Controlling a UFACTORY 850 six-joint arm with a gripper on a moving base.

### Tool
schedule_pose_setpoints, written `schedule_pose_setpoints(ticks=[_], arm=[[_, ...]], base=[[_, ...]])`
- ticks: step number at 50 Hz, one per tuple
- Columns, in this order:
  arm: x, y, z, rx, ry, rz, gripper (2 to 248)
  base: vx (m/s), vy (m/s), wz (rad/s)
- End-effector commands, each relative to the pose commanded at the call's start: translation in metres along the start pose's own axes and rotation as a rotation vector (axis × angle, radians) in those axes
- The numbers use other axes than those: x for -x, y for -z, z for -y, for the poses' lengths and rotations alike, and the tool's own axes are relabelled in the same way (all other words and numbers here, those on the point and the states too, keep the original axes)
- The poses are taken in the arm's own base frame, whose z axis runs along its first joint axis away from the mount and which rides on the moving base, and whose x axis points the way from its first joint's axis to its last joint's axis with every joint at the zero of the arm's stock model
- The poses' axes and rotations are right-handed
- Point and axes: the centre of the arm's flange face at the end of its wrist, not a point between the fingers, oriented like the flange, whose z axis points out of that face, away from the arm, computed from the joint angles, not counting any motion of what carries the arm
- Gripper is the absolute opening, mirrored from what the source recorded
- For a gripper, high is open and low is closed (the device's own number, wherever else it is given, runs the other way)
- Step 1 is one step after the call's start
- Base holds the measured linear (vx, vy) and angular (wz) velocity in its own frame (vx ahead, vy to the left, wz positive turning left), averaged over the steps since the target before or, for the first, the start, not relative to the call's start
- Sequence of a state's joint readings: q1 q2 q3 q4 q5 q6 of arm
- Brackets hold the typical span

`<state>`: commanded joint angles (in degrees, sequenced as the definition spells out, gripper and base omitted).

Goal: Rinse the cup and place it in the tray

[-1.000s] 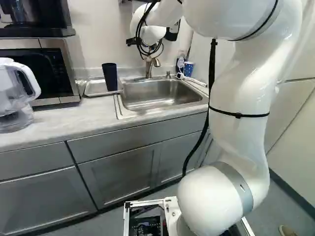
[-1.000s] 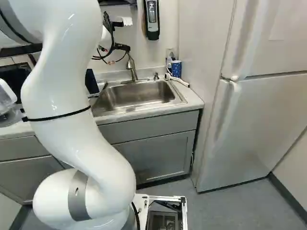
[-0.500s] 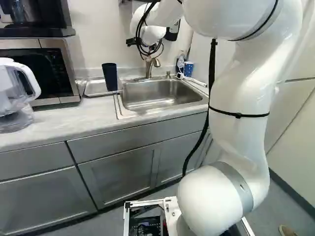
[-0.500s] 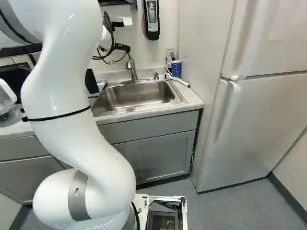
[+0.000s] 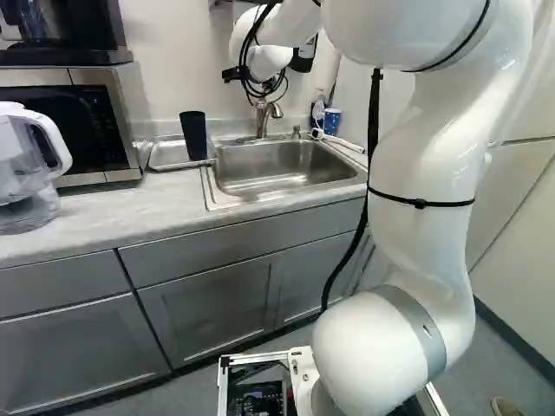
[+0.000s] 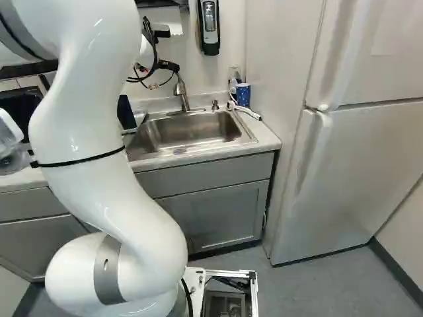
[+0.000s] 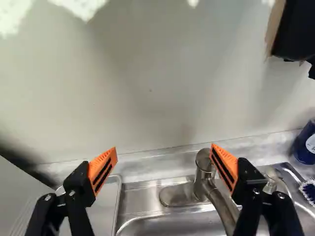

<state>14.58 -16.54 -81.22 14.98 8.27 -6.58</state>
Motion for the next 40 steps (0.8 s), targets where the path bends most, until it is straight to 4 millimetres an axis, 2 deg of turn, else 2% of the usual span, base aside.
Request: schedule_pose_setpoints(ticks=[9, 20, 40], arm=[[-0.006, 0.001, -0.001, 0.008, 0.000, -0.069, 247], [-0.006, 0.006, -0.006, 0.016, -0.002, -0.071, 247], [-0.001, 0.038, -0.023, 0.041, -0.008, -0.065, 247]], base=[[0.000, 0.000, 0.000], [0.000, 0.000, 0.000], [0.000, 0.000, 0.000]])
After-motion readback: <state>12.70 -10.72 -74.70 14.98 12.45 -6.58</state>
